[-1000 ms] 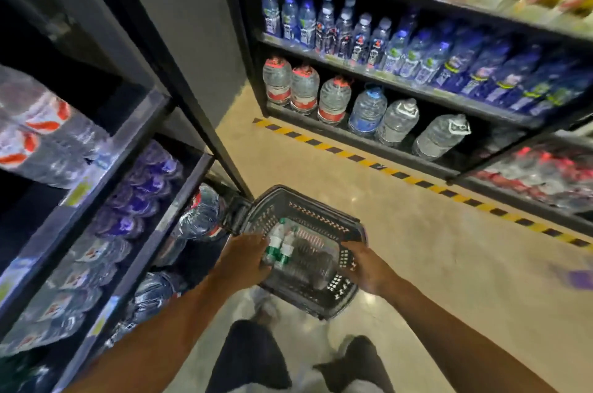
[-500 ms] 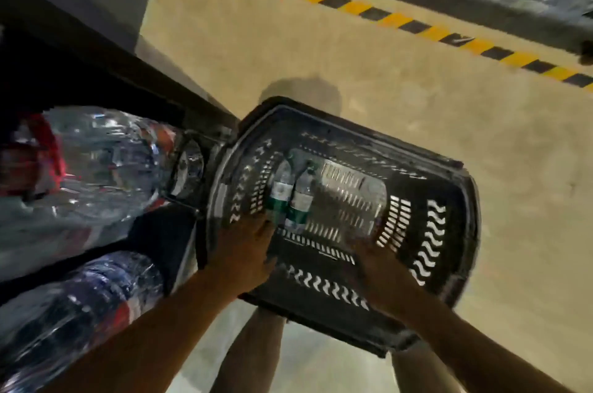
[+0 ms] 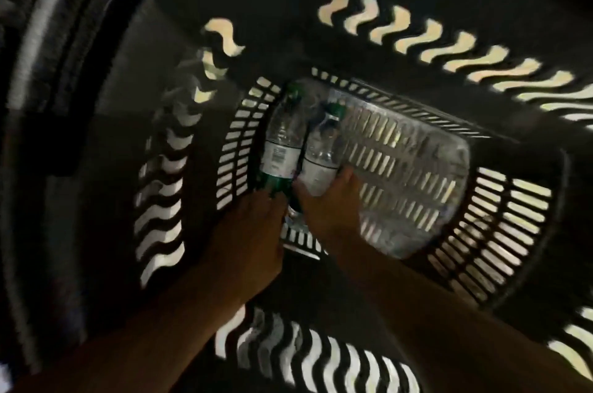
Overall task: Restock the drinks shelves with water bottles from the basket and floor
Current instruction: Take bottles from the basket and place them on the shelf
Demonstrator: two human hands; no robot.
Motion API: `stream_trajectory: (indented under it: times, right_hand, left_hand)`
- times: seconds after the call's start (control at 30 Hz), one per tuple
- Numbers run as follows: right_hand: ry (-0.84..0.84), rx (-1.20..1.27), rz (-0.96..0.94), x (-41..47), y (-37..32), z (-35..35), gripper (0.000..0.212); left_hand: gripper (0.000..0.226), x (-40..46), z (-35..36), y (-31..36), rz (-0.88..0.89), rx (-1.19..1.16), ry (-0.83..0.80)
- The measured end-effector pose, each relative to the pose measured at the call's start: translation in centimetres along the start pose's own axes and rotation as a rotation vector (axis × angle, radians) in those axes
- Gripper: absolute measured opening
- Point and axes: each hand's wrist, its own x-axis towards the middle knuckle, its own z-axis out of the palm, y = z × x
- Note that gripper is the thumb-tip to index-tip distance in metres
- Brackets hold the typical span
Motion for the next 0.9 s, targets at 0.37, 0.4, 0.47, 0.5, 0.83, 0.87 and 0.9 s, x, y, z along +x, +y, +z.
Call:
stream_trajectory:
  times: [0.37, 0.4, 0.47, 0.5, 0.83, 0.87, 0.9]
  right_hand:
    - [-0.071, 0.217, 0.013, -1.5, 2.6, -6.4, 0.049]
    - [-0.089, 0.235, 0.022, -1.9, 2.8, -7.8, 0.047]
    - [-0.131, 0.240, 0.044, -2.6, 3.2, -10.3, 0.050]
    - [-0.148, 0.239, 0.058, -2.9, 3.4, -11.2, 0.053]
    - [-0.131, 0.259, 0.052, -1.8, 5.9, -12.3, 0.054]
    - [-0.140, 0.255, 0.037, -2.1, 5.8, -12.1, 0.055]
    - [-0.151, 0.244, 0.023, -2.5, 5.7, -12.0, 0.057]
  left_hand:
    - [0.081, 0.7, -1.6, 0.5, -0.105, -0.559, 0.085]
    - [0.080, 1.1, -1.8, 0.7, -0.128, -0.598, 0.107]
    - [0.080, 2.3, -2.0, 1.3, -0.164, -0.623, 0.156]
    - [0.079, 3.0, -2.0, 1.5, -0.183, -0.631, 0.181]
    - [0.086, 9.1, 1.7, 1.5, -0.347, -0.791, 0.356]
    - [0.084, 8.8, 1.5, 1.4, -0.360, -0.830, 0.324]
    - [0.082, 8.4, 1.2, 1.3, -0.384, -0.868, 0.268]
